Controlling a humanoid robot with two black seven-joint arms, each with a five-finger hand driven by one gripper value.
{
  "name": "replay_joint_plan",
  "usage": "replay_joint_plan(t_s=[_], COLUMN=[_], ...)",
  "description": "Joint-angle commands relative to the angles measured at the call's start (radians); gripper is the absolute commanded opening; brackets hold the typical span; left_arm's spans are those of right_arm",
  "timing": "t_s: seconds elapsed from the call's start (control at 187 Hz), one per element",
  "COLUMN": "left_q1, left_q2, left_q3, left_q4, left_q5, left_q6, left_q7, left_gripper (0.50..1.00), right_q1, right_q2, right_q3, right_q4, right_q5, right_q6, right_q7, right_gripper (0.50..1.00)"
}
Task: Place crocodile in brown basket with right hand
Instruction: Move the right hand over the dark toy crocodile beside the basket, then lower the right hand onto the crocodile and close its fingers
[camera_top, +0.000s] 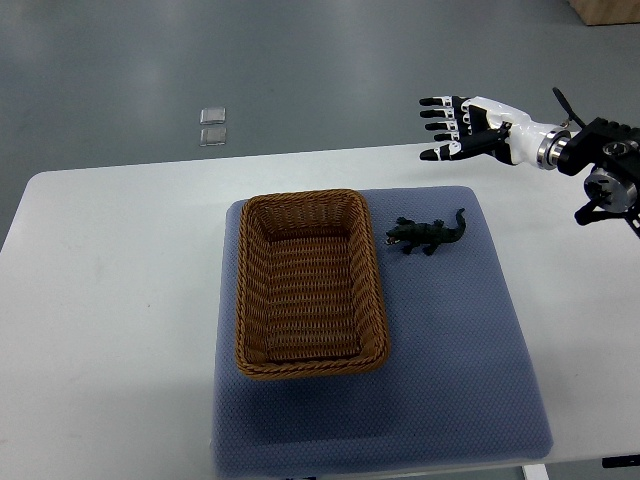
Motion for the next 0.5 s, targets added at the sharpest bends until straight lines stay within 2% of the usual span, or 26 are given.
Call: replay_joint_plan(t_s=[0.0,0.059,0.107,0.203,0.343,0.492], left_q1=[-0.004,-0.007,-0.008,-0.008,-0.008,-0.008], left_q2=[0.000,0.000,0.000,0.000,0.000,0.000], left_q3=[0.000,0.000,0.000,0.000,-0.002,0.000], left_q4=[-0.001,0.001,0.001,0.001,0.001,0.001], left_q5=[0.000,0.000,0.000,0.000,0.000,0.000], left_q6=[-0.001,-0.001,-0.001,-0.001,-0.001,-0.001], left_q7=[0.000,0.000,0.000,0.000,-0.002,0.000], left_gripper=[1.000,1.000,1.000,1.000,1.000,1.000], right_q1=[0.088,0.130,0.168,0.216,0.216,0.191], right_q2=[-0.071,-0.095,-0.107,-0.104,-0.095,-0.083], right_q3=[-0.124,-0.184,-0.241,-0.314,-0.324,-0.322], right_q4=[0.110,0.162,0.193,0.196,0.200,0.200], right_q5=[-0.186,-0.256,-0.317,-0.373,-0.364,-0.362], right_q6=[0.070,0.095,0.101,0.099,0.096,0.076], right_q7=[-0.002,-0.024,-0.066,-0.128,-0.162,-0.162], right_gripper=[0.928,0.928,0.928,0.928,0.928,0.928])
